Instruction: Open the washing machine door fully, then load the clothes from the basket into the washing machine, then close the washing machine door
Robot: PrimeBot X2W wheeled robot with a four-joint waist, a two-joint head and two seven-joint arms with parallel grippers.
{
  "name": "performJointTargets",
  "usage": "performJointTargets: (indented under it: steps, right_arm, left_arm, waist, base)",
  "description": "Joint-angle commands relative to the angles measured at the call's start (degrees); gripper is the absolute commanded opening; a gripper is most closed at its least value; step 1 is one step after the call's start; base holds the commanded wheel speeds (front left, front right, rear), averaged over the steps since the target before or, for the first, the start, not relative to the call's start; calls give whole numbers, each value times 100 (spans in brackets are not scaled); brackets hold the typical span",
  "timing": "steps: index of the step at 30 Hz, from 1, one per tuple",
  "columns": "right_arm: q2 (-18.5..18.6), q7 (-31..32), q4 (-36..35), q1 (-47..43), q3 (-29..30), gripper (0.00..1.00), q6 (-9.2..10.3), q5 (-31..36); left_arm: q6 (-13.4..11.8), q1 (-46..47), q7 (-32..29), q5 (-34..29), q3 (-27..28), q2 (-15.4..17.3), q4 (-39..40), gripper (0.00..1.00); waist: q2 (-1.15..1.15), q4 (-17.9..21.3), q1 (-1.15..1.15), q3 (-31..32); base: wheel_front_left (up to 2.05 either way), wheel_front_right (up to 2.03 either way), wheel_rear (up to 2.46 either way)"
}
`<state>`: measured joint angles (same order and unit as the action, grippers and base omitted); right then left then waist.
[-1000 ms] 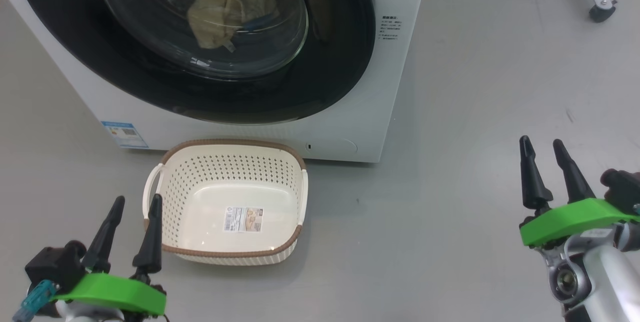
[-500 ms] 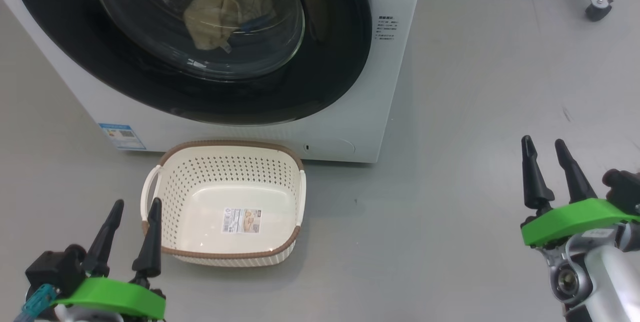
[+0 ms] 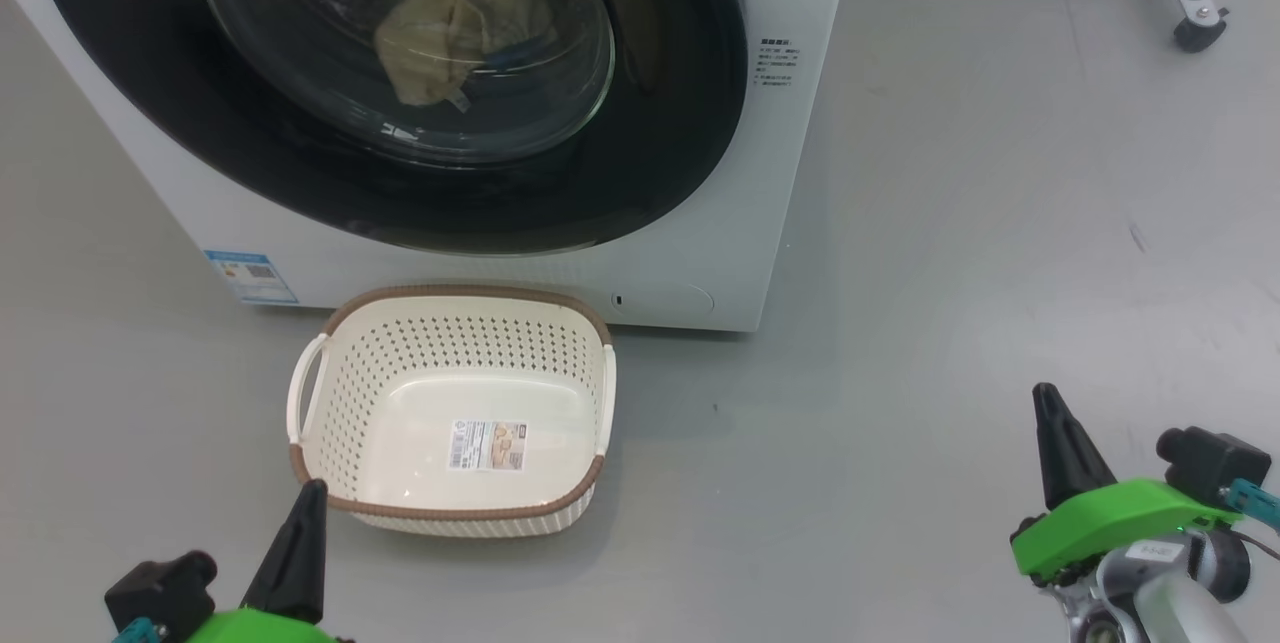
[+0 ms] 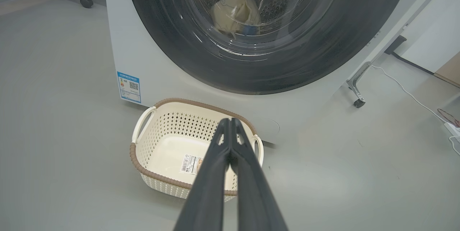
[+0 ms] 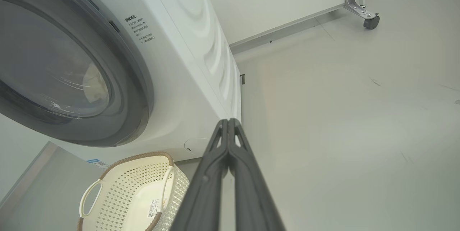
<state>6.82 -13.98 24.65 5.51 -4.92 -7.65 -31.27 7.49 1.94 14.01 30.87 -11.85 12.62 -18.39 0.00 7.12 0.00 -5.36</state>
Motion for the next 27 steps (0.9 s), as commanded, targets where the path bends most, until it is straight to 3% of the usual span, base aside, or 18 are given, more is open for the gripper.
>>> performJointTargets:
  steps: [1,27]
  right_arm:
    - [68,48,-208,284,83,0,1,-140]
    - [-25,479,-395,236,307,0,4,-1454]
  left_arm:
    - [-1,205,-46,140,117,64,182,0]
    - [1,259,-458,1484,460,-138,224,0]
  waist:
    - [0,-10,0,6]
    - [0,-165,0,119]
  base:
    - [0,0,0]
    - [0,0,0]
